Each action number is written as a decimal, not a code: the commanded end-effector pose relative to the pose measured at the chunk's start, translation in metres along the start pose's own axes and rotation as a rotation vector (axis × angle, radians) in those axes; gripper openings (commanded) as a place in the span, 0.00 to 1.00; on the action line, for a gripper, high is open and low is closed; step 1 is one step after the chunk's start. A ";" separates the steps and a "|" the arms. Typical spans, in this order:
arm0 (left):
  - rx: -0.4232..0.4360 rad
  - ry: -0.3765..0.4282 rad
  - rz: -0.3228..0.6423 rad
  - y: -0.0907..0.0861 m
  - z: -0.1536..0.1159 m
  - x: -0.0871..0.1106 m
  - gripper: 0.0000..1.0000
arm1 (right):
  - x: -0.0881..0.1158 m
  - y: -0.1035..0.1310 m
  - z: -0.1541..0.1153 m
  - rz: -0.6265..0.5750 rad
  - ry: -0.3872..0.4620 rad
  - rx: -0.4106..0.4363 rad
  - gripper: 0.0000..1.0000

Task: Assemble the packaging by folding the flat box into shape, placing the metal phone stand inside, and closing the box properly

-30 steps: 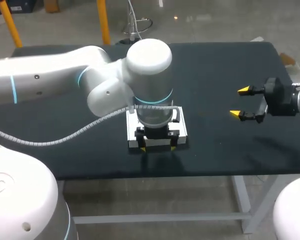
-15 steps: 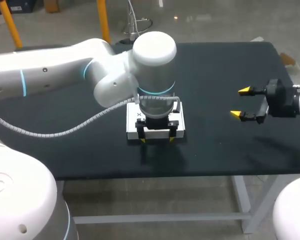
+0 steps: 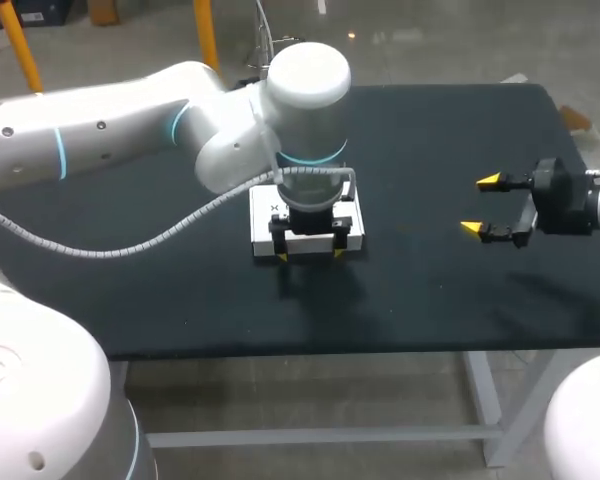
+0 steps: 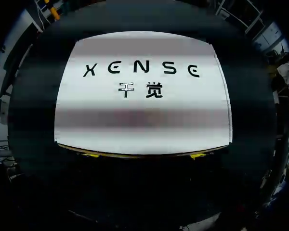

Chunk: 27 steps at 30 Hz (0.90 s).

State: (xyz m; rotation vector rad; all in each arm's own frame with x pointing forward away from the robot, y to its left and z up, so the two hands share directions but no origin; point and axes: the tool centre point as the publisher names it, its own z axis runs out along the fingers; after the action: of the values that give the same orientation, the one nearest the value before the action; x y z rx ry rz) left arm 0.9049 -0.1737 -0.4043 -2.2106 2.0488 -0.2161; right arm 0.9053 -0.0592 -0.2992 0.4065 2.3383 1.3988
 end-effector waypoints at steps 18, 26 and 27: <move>-0.045 -0.009 -0.004 -0.106 0.015 0.005 1.00 | 0.000 -0.001 -0.002 -0.001 0.003 -0.008 1.00; -0.053 -0.014 -0.019 -0.142 0.020 0.000 1.00 | 0.000 -0.001 -0.002 -0.001 0.003 -0.008 1.00; -0.053 -0.015 -0.019 -0.146 0.020 0.000 1.00 | 0.000 -0.001 -0.002 -0.001 0.003 -0.008 1.00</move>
State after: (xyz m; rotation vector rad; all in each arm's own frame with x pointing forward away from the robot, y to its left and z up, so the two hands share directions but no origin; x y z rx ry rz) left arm 1.0395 -0.1597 -0.3963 -2.2357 2.0307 -0.2038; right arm 0.9052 -0.0595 -0.2995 0.4049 2.3377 1.4008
